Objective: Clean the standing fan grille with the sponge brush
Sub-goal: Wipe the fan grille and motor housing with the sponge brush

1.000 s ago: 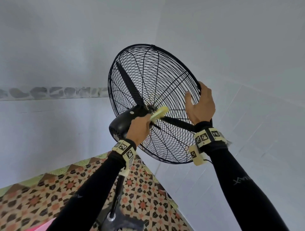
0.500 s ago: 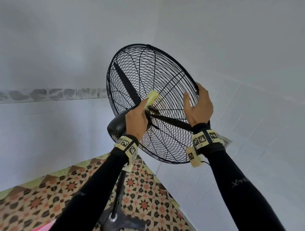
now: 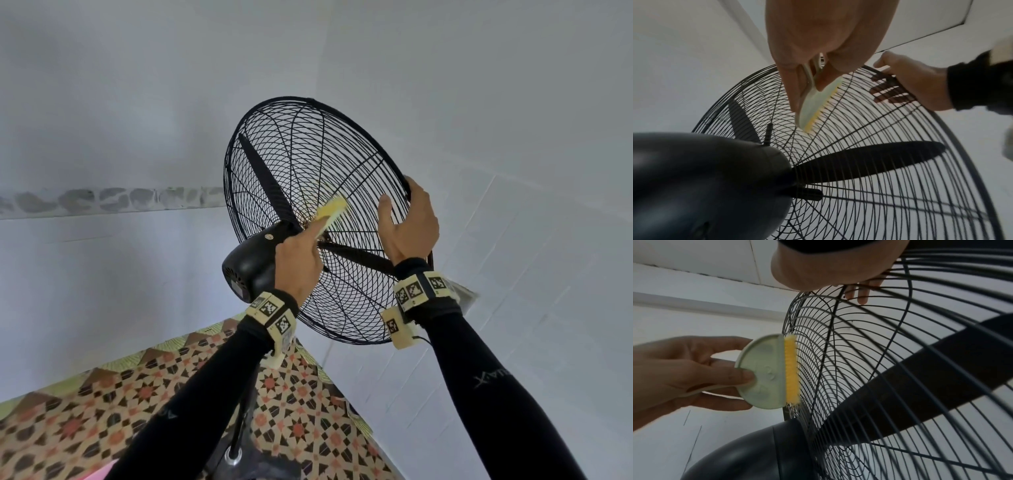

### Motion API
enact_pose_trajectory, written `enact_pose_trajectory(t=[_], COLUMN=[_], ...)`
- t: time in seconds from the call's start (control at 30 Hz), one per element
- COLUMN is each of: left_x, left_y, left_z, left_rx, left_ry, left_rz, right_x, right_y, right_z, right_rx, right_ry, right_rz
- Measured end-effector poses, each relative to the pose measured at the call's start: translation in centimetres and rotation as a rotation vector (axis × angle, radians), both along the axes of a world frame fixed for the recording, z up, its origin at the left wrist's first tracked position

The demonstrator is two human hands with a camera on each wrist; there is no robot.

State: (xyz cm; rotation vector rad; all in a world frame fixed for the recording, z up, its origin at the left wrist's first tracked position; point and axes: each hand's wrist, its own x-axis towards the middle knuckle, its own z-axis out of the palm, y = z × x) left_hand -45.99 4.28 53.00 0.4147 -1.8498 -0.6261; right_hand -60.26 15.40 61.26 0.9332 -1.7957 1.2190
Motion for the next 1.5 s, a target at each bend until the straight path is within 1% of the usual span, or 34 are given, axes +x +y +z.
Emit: enact_pose_trajectory(t=[0.07, 0.1, 0.13, 0.23, 0.27, 0.33, 0.4, 0.43, 0.47, 0.53, 0.6, 0.63, 0.67, 0.77, 0.8, 0.83, 0.87, 0.97, 1.0, 1.07, 1.13, 1.2, 1.27, 1.33, 1.4, 1.43, 1.5], left_x=[0.4, 0.7, 0.9, 0.8, 0.6, 0.3, 0.3, 0.5, 0.7, 0.7, 0.8, 0.7, 0.4, -0.6, -0.5, -0.4, -0.4, 0.0, -0.2, -0.9, -1.6, -1.4, -0.5, 0.2, 0.3, 0.1, -0.7], left_y=[0.6, 0.6, 0.3, -0.9, -1.0, -0.2, 1.1, 1.5, 1.5, 0.6, -0.2, -0.1, 0.3, 3.0, 3.6, 3.7, 3.5, 2.5, 2.6, 3.7, 5.3, 6.8, 7.2, 6.2, 5.0, 4.8, 5.7], left_z=[-0.6, -0.5, -0.2, 1.5, 1.8, 1.3, -0.3, -0.9, -0.9, 0.2, 1.6, 1.8, 1.6, -0.5, -0.8, -0.5, 0.3, 4.1, 5.1, 5.8, 4.7, 3.2, 3.1, 4.5, 6.1, 6.6, 6.0], left_rx=[-0.056, -0.066, -0.052, 0.056, 0.074, 0.049, -0.038, -0.082, -0.099, -0.04, 0.036, 0.045, 0.03, -0.055, -0.085, -0.092, -0.073, 0.018, 0.02, 0.001, -0.024, -0.093, -0.148, -0.135, -0.067, -0.044, -0.036], left_ry=[-0.058, -0.054, -0.023, 0.093, 0.101, 0.065, -0.036, -0.085, -0.099, -0.022, 0.077, 0.09, 0.067, -0.137, -0.182, -0.18, -0.139, 0.063, 0.113, 0.099, 0.027, -0.045, -0.109, -0.054, 0.034, 0.053, 0.037], left_rz=[-0.027, -0.021, -0.002, 0.131, 0.13, 0.044, -0.066, -0.092, -0.095, -0.004, 0.139, 0.165, 0.152, 0.019, 0.009, 0.025, 0.065, 0.281, 0.309, 0.302, 0.235, 0.17, 0.156, 0.237, 0.347, 0.365, 0.326], right_x=[-0.2, -0.2, -0.1, 0.2, 0.1, -0.1, -0.4, -0.5, -0.7, -1.1, -1.8, -2.3, -2.9, -4.6, -5.1, -5.3, -5.3, -5.0, -5.0, -5.1, -5.5, -5.7, -5.5, -5.1, -4.5, -4.4, -4.4], right_y=[0.1, 0.1, 0.0, -0.3, -0.3, -0.3, -0.2, -0.1, 0.1, 0.6, 1.1, 1.4, 1.6, 2.4, 2.6, 2.8, 3.0, 3.2, 3.2, 3.1, 3.2, 3.3, 3.3, 3.2, 3.1, 3.1, 3.1], right_z=[0.0, 0.1, 0.1, 0.4, 0.4, 0.3, 0.3, 0.3, 0.3, 0.7, 1.2, 1.6, 1.9, 2.4, 2.2, 1.9, 1.5, 0.8, 0.6, 0.4, 0.1, -0.1, -0.1, 0.1, 0.3, 0.3, 0.1], right_rx=[0.009, 0.01, 0.01, 0.013, 0.009, 0.007, 0.0, -0.007, -0.017, -0.032, -0.053, -0.06, -0.055, -0.005, 0.012, 0.025, 0.033, 0.062, 0.071, 0.077, 0.067, 0.06, 0.058, 0.061, 0.059, 0.055, 0.053], right_ry=[-0.007, -0.004, 0.0, 0.012, 0.005, -0.012, -0.014, -0.01, -0.002, 0.004, -0.042, -0.076, -0.111, -0.199, -0.207, -0.206, -0.198, -0.172, -0.166, -0.162, -0.169, -0.171, -0.179, -0.186, -0.187, -0.185, -0.188], right_rz=[0.005, 0.01, 0.015, 0.037, 0.036, 0.035, 0.039, 0.05, 0.069, 0.129, 0.211, 0.245, 0.276, 0.352, 0.369, 0.395, 0.427, 0.495, 0.496, 0.5, 0.504, 0.505, 0.514, 0.527, 0.539, 0.539, 0.538])
